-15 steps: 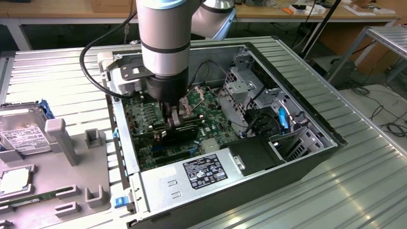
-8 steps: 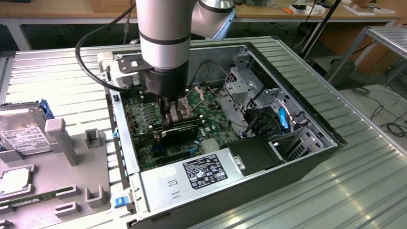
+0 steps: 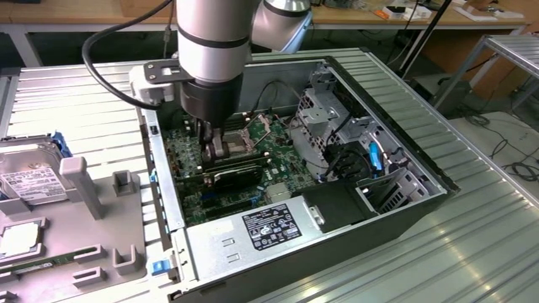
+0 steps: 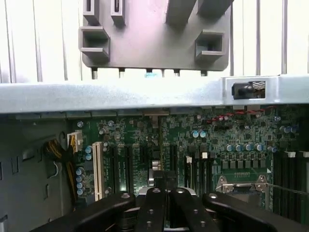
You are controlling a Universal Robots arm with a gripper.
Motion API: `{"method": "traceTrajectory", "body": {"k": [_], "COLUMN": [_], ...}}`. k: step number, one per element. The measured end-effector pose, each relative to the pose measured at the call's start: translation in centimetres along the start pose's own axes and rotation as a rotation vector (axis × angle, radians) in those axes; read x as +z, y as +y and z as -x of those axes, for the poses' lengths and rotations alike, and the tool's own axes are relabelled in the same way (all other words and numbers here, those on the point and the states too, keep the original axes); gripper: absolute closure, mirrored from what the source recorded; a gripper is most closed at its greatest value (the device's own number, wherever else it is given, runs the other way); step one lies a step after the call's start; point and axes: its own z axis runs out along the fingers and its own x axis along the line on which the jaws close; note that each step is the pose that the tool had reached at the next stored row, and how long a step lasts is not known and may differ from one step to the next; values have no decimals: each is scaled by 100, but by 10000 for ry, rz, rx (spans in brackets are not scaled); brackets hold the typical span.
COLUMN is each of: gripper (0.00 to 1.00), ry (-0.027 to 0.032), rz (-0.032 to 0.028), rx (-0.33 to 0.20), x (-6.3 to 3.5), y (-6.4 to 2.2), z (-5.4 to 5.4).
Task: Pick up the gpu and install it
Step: 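Press down on the gpu until it lock into place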
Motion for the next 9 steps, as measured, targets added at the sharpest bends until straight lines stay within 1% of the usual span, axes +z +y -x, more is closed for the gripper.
{"method": "traceTrajectory", "body": {"k": [1, 3, 5, 6, 7, 8, 9], "gripper": [89, 89, 89, 89, 89, 89, 89], "ry": [-51, -99, -164, -195, -219, -221, -222], "rz": [165, 317, 503, 580, 647, 685, 686], "rx": [1, 2, 5, 6, 6, 3, 5], "x": [-17, -32, -49, -55, -60, -62, -61], "y": [16, 30, 48, 57, 72, 120, 179], "z": [-1, -2, -3, -4, -5, -6, -8]}}
